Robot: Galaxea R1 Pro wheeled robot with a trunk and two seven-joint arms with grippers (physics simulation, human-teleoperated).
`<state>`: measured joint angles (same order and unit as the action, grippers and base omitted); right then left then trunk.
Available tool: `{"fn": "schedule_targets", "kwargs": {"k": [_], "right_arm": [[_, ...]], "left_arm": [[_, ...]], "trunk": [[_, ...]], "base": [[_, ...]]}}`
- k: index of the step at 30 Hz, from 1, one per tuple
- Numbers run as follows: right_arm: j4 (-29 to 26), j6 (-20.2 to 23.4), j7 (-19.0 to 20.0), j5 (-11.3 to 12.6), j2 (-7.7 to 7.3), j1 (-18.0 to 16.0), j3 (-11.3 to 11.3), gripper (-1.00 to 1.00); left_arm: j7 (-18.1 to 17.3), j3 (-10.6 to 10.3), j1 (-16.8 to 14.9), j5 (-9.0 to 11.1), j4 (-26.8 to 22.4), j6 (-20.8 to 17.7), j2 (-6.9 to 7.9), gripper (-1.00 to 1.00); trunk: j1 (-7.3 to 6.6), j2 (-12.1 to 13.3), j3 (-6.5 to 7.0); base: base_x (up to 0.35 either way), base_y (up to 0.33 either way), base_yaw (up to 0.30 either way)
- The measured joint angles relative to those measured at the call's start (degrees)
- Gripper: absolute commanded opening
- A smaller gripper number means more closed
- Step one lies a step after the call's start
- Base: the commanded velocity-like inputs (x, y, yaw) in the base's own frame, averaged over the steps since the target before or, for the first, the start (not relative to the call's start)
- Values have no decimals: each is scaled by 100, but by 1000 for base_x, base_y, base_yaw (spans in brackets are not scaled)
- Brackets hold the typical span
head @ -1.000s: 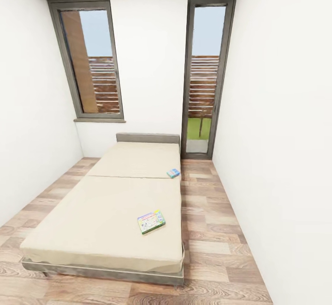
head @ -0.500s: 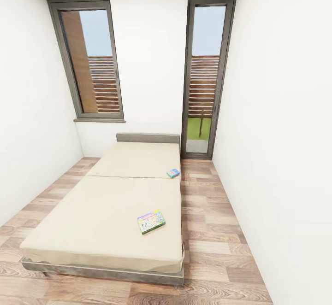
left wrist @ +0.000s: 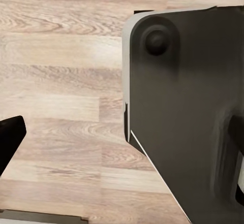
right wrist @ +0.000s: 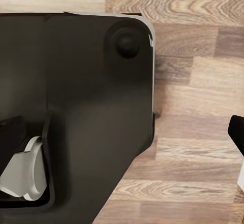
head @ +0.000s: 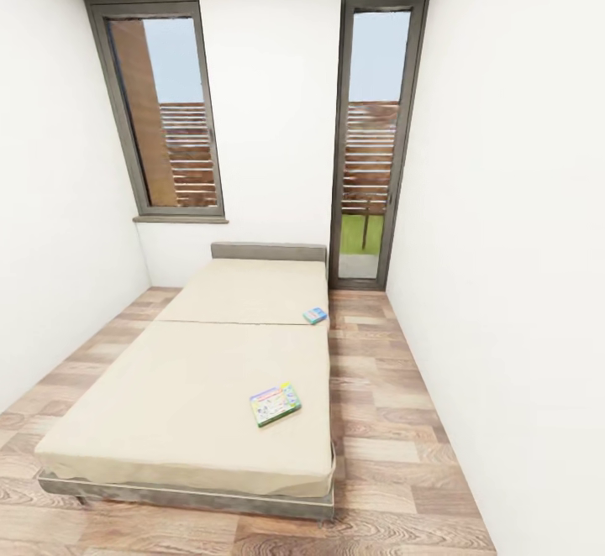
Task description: Put all the toys in the child's room - the three board games (two on the bed and one on the table), the two jigsaw puzzles on the table, and the tennis ball on the table - inside the toy box on the table in the child's room.
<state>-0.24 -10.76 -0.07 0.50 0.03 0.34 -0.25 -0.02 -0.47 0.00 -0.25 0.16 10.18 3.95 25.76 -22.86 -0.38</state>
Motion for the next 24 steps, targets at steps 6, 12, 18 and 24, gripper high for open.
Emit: {"fn": "schedule_targets", "kwargs": {"k": [6,12,18,24], "right_arm": [[0,1,6,12,-10,0,-12,100],[0,3,0,11,-23,0,-15,100],[0,2,-1,7,-16,0,-14,100],[0,6,8,-2,-6,0,-2,100]], "left_arm": [[2,0,0,1,0,7,0,100],[1,9,0,5,0,2,0,100],[1,7,0,2,0,-10,-1,100],[2,20,0,15,0,-7,0,100]], "trunk": [[0,0,0],[0,0,0],[0,0,-1],[0,0,-3]], "base": [[0,0,-223],[0,0,-268],[0,0,-230],[0,0,-68]]}}
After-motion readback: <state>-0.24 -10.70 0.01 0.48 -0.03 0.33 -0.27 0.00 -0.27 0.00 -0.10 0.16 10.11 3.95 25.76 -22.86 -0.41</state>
